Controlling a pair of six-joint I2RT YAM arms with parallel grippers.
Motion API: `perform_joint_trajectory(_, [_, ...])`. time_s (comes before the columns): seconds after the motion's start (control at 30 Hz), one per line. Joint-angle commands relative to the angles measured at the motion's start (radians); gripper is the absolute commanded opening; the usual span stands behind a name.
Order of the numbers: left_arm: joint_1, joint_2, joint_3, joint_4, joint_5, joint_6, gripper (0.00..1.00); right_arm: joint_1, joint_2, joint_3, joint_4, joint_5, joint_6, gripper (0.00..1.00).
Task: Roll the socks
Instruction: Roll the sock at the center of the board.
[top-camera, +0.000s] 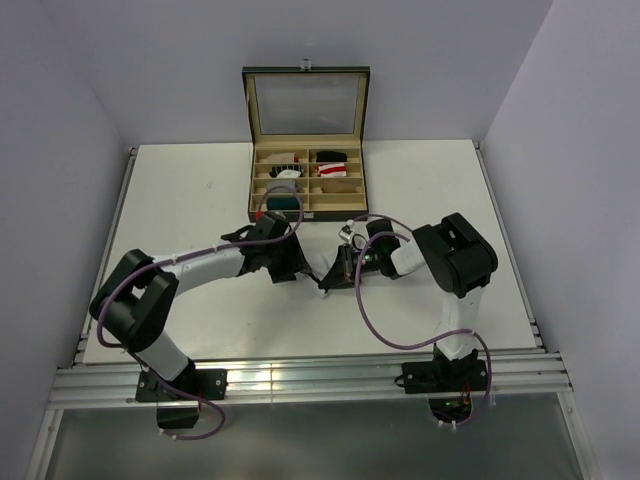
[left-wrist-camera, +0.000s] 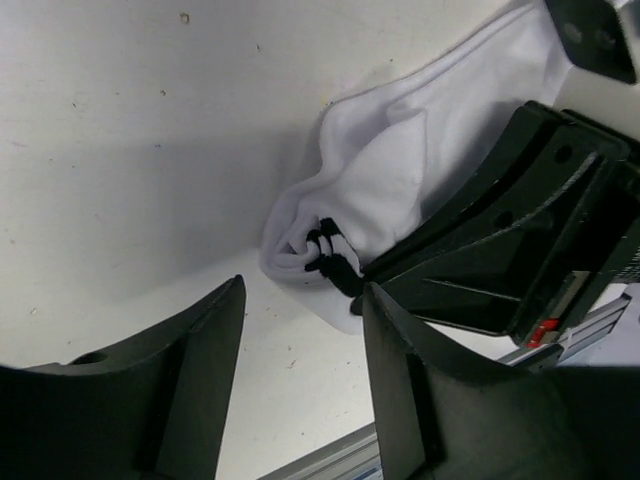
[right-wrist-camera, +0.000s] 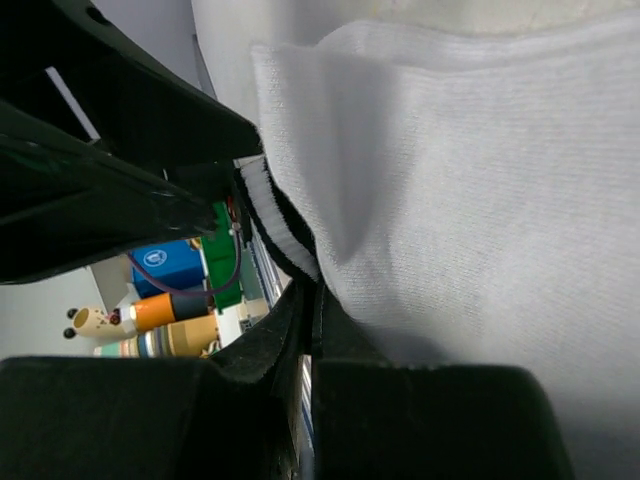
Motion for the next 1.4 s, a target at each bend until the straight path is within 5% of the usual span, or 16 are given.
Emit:
perform_joint_trajectory(0.0, [-0.017, 0.032, 0.011, 0.037, 0.007, -0.005, 0.55, -0.001, 0.054, -0.015, -0.042, 0.065, 0.005, 0.00])
perform_joint_trajectory(0.3, [-0.027, 0.170, 0.095, -0.040, -0.013, 0.046, 0.43, 0.000, 0.014, 0.001, -0.137, 0.143, -0.066, 0.00])
perform_joint_trajectory(0.5, [-0.037, 0.234, 0.150, -0.112, -0.032, 0.090, 0.42, 0.033, -0.153, -0.007, -0.262, 0.287, -0.184, 0.25])
perform_joint_trajectory(0.83, [-0.041, 0.265, 0.201, -0.175, -0.050, 0.145, 0.42, 0.328, -0.527, 0.036, -0.504, 0.982, -0.400, 0.41])
perform_joint_trajectory(1.0, [-0.041, 0.270, 0.226, -0.189, -0.046, 0.164, 0.41, 0.465, -0.481, 0.091, -0.558, 1.218, -0.468, 0.43])
perform_joint_trajectory(1.37, [-0.039, 0.276, 0.253, -0.195, -0.021, 0.188, 0.40, 0.608, -0.271, 0.179, -0.656, 1.444, -0.497, 0.43])
